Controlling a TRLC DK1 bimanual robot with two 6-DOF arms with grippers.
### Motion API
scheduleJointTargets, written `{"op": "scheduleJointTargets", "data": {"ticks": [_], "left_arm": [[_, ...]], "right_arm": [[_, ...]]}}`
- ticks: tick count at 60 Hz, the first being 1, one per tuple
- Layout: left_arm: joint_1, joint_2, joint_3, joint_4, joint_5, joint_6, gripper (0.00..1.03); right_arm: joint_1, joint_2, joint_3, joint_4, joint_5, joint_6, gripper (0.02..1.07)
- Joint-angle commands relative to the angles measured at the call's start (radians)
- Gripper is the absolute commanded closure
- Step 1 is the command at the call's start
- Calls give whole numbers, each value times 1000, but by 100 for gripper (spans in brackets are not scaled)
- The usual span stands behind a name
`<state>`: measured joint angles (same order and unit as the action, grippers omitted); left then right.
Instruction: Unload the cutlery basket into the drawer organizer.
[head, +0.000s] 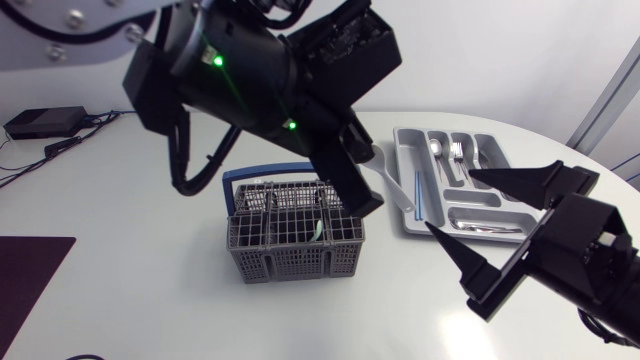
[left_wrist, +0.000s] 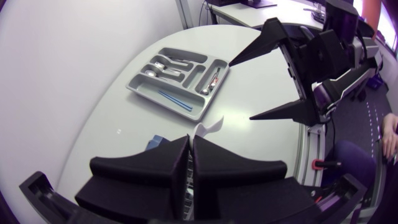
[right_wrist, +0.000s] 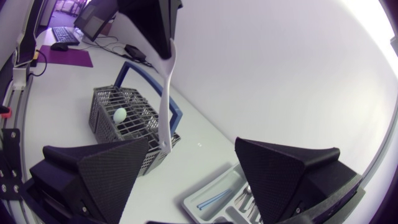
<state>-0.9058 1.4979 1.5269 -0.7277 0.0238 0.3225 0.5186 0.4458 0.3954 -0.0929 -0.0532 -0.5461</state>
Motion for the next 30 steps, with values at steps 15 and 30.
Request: {"op": "scheduleJointTargets", "data": {"ticks": [15,30], "left_arm": [[18,55,65,19,67,-269,100],[53,85,90,22,134,-321,100]], "right_arm": [[167,103,-24,147,207,89,17],[251,212,-12,268,332,67,30]]}}
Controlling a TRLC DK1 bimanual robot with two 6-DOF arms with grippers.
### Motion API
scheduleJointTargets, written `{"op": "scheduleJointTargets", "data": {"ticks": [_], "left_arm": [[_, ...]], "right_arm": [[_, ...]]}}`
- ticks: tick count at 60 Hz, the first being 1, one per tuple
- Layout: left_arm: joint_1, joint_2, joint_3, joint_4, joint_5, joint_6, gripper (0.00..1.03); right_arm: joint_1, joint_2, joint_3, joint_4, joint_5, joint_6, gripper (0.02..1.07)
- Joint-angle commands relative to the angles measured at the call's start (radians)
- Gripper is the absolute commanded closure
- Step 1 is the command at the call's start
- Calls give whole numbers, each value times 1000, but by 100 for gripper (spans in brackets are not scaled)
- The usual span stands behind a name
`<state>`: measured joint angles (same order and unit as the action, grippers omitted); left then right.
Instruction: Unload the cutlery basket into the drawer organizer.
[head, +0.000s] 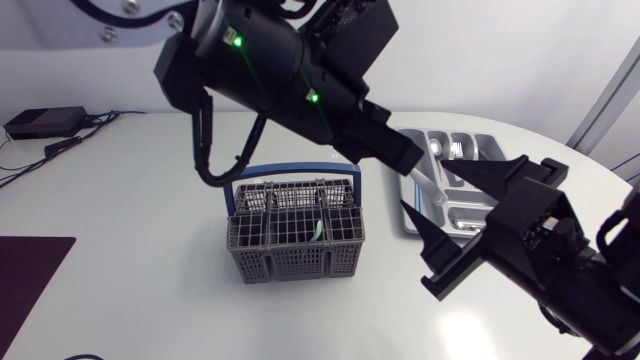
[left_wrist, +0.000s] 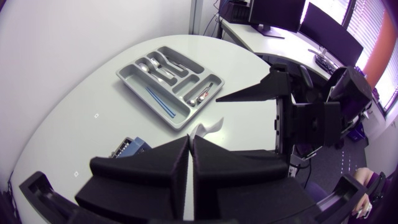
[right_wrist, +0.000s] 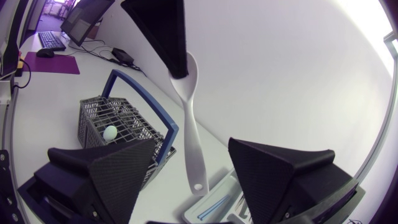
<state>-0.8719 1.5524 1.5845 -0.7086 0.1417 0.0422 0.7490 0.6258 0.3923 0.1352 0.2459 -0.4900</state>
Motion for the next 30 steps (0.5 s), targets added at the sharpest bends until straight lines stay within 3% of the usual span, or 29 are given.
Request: {"op": "scheduleJointTargets", "data": {"ticks": [1,17,30], "left_arm": [[21,32,34,1,18,-42,100],[33,49,46,-3,32,-51,100],[37,71,49,-6,42,-53,100]], "right_arm": [[27,40,-7,50,46,2,32],[53,134,8,168,108,-56,56],[53,201,23,227,125,-93,61]]}}
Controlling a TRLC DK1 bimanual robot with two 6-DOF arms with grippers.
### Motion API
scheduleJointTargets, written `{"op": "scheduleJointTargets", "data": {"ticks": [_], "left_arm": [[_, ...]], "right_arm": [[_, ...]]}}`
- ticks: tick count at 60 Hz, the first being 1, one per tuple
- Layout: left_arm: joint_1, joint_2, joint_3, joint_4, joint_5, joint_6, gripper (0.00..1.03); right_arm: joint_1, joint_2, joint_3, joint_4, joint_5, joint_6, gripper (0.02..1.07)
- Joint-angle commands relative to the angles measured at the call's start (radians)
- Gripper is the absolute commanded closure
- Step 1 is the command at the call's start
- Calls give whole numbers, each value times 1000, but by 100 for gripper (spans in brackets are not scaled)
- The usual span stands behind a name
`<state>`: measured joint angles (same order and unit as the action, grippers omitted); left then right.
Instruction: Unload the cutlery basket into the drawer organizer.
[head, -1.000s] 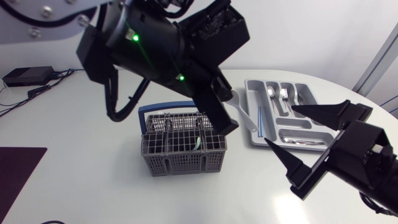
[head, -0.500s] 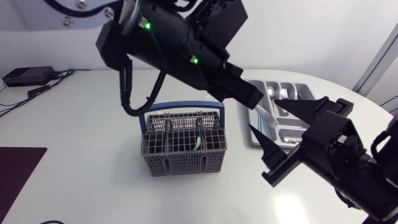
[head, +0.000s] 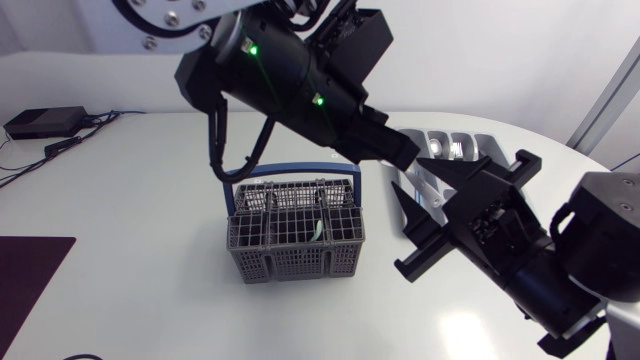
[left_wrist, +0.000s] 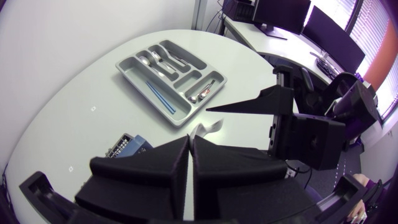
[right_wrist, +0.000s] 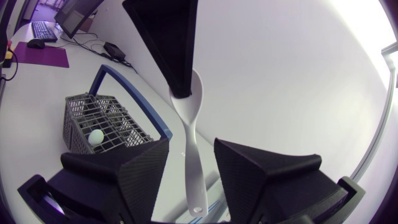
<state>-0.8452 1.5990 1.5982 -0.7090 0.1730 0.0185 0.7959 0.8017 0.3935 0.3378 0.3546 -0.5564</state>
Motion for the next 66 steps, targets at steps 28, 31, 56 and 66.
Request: {"op": "scheduleJointTargets", "data": {"ticks": [28,31,56,66], "left_arm": [[35,39,31,-9,33,-37,100],[35,41,29,-9,36,-38,100],[31,39,29,-7,56,-40,100],[35,35,43,2,69,-40,63]], "right_arm": [[6,85,41,67,35,-54,87],[6,91,41,67,35,-57,89],[9,100,36,55,30,-65,100],[9,87,24,43,24,-69,100]]}}
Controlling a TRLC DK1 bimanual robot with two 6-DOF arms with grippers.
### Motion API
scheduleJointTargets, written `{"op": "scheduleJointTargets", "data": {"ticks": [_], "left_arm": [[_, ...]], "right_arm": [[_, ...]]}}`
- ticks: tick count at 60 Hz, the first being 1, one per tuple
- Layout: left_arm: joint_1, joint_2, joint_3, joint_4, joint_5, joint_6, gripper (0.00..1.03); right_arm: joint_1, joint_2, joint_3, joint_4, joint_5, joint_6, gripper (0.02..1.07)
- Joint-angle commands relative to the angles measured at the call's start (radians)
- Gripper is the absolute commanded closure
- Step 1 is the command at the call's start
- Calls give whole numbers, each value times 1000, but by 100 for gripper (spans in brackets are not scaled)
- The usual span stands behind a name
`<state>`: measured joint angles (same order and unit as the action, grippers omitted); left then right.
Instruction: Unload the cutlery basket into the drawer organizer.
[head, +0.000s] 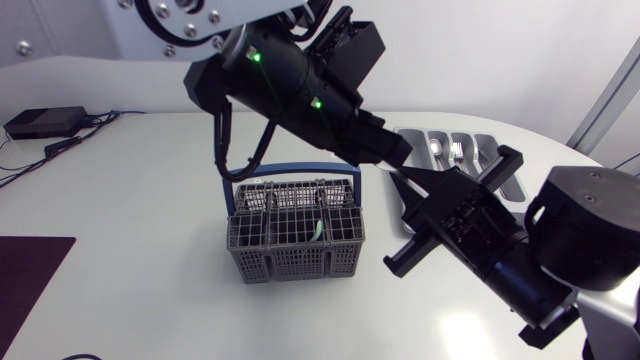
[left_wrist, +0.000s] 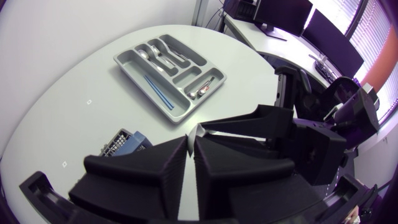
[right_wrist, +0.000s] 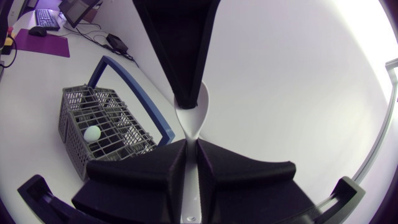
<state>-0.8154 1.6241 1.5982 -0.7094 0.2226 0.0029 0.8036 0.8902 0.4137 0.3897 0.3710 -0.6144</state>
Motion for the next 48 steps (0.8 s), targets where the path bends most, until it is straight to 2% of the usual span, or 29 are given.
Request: {"op": "scheduleJointTargets", "data": {"ticks": [1,10,13,21,26,28,30,33,38,41,48], "left_arm": [[7,8,45,4,20,-24,59],[24,-10,60,14,29,-26,15],[35,-18,68,14,31,-26,6],[105,-47,85,42,32,14,5],[150,-67,100,27,31,115,5],[185,-79,98,30,34,155,5],[183,-86,97,21,35,207,5],[206,-101,66,-1,26,365,5],[196,-139,-17,11,11,543,6],[203,-144,-46,25,-8,586,6],[174,-142,-84,-38,-20,651,7]], "right_arm": [[3,-5,2,-14,6,-11,100],[2,-27,-13,-32,0,-13,100],[2,-34,-18,-43,-7,-13,100],[-9,-88,-35,-100,-47,-18,100],[-60,-131,-38,-167,-112,-15,100],[-101,-154,-38,-206,-161,-11,100],[-136,-168,-36,-238,-201,-8,100],[-218,-192,-32,-296,-291,-7,100],[-337,-211,-16,-380,-435,-5,100],[-403,-212,-10,-417,-509,-11,100],[-566,-191,-4,-489,-684,-99,100]]}}
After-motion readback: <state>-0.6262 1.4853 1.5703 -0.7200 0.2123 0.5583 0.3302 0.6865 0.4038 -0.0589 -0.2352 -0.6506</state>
